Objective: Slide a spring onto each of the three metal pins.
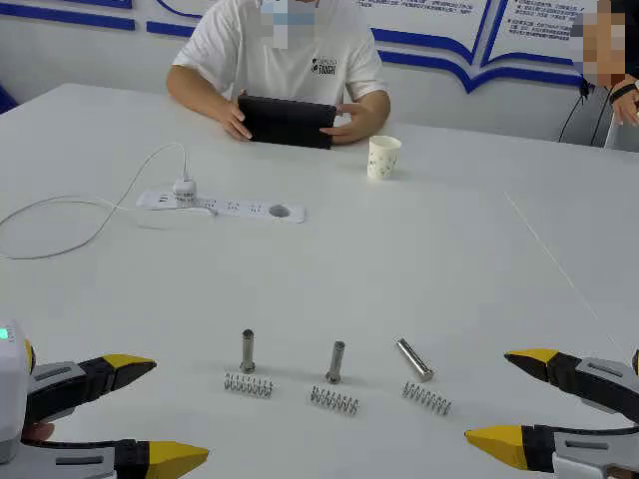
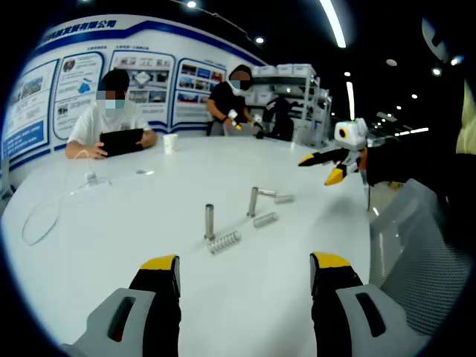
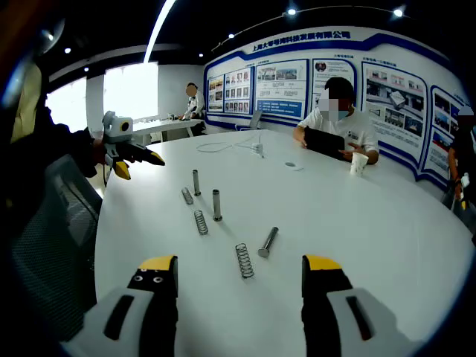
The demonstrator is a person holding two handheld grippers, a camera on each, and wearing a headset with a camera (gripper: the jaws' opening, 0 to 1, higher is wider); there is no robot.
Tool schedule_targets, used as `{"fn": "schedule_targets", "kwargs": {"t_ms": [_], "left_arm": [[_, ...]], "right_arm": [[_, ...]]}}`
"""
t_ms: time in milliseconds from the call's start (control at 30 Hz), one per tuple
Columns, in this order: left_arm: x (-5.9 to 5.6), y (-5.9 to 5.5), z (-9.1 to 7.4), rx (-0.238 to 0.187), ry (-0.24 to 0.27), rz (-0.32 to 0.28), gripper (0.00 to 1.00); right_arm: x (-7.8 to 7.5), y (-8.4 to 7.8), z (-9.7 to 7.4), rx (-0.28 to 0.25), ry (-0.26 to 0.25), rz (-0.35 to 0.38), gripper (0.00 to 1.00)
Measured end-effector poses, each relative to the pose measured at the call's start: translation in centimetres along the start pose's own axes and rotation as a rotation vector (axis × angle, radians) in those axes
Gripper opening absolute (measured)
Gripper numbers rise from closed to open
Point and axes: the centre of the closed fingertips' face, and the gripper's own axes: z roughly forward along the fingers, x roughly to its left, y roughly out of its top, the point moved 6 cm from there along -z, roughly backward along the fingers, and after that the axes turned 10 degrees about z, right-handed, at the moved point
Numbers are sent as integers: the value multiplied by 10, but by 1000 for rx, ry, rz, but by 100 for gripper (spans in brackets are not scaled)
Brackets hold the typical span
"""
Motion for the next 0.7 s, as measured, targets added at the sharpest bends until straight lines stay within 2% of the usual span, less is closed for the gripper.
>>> {"fn": "schedule_targets", "kwargs": {"t_ms": [700], "left_arm": [[0,-1,1,2,-1,-1,72]], "right_arm": [[4,2,1,2,-8,8,68]]}}
